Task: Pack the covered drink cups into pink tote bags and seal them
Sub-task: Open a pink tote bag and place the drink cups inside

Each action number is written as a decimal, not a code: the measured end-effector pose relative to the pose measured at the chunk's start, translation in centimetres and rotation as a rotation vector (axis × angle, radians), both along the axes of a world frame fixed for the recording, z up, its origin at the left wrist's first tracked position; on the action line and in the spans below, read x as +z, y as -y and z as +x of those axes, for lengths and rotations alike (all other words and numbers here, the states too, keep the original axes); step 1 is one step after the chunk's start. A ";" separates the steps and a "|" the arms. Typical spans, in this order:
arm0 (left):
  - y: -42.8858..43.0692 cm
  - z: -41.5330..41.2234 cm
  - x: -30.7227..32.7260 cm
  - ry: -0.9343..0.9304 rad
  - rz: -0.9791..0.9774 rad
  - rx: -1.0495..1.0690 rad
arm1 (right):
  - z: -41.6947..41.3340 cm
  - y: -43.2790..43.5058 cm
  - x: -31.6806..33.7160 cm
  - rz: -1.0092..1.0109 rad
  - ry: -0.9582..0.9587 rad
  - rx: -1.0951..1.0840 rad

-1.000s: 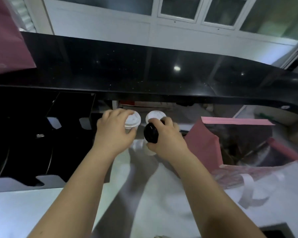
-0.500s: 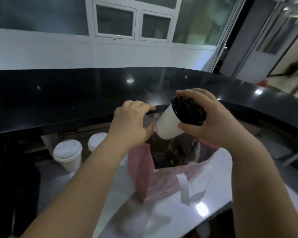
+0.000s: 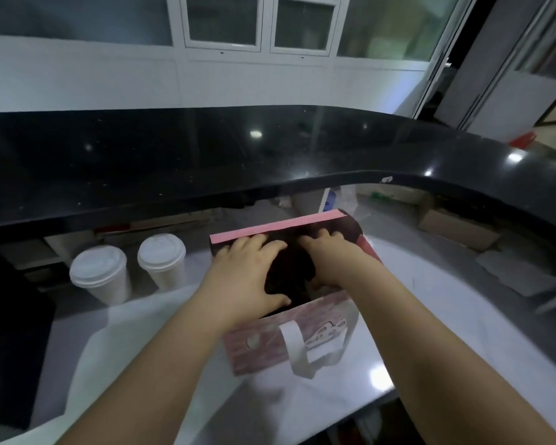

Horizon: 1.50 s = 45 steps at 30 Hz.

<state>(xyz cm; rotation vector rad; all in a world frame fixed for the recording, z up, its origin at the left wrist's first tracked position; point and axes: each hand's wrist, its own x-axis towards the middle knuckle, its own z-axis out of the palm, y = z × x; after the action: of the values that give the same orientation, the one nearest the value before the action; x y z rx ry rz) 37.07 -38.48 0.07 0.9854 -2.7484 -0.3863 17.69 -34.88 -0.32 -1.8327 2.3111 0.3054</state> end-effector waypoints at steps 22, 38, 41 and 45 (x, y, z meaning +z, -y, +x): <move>-1.1 0.5 -1.2 0.052 -0.049 0.094 | 0.0 -1.3 -5.4 0.068 0.110 0.036; -1.8 0.6 -1.5 0.082 -0.113 0.077 | 0.1 -2.7 -8.0 0.193 0.162 0.073; -1.9 0.9 -1.1 0.042 -0.093 0.067 | 0.0 -2.3 -6.5 0.230 0.175 0.077; -1.1 1.5 0.4 -0.086 -0.073 0.091 | -0.1 -2.1 -1.2 0.084 0.367 0.058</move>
<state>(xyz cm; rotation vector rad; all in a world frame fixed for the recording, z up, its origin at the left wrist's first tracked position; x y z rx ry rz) 38.61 -37.41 0.48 1.0456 -2.6106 -0.3042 17.55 -32.78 -1.48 -1.7473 1.9711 0.0638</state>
